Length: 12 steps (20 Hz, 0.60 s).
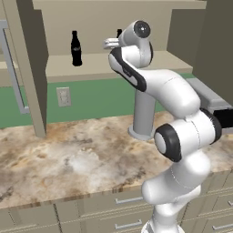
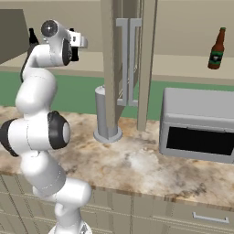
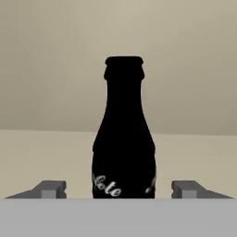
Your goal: Sort all alcoholic drinks to one cabinet, and non-alcoholic drinks to the other.
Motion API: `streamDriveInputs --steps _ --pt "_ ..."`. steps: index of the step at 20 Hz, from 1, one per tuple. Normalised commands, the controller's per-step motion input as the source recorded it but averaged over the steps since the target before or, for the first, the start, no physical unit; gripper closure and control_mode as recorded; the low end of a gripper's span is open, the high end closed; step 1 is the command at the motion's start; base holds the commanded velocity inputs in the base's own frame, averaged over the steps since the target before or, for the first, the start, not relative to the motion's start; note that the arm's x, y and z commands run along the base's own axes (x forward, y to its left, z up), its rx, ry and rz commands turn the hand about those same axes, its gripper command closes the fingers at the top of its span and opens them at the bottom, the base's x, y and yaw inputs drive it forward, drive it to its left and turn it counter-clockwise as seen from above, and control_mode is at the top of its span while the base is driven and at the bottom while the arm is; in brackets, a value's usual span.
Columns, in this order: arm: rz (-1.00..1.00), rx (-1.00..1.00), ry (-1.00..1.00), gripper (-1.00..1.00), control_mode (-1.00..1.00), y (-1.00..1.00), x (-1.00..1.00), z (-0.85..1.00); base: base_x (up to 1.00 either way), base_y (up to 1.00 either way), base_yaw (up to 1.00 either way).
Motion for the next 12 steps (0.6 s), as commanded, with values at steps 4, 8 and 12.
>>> streamDriveInputs --steps 4,8,12 --pt "0.0 0.0 0.0 -1.0 -1.0 0.0 -0.26 -0.01 0.0 0.0 0.0" --pt "0.0 0.0 -0.06 -1.0 -1.0 0.0 -0.56 0.0 0.0 0.0 0.0" --pt "0.0 0.0 -0.08 -1.0 -1.0 0.0 -0.96 0.01 0.0 0.0 0.0"
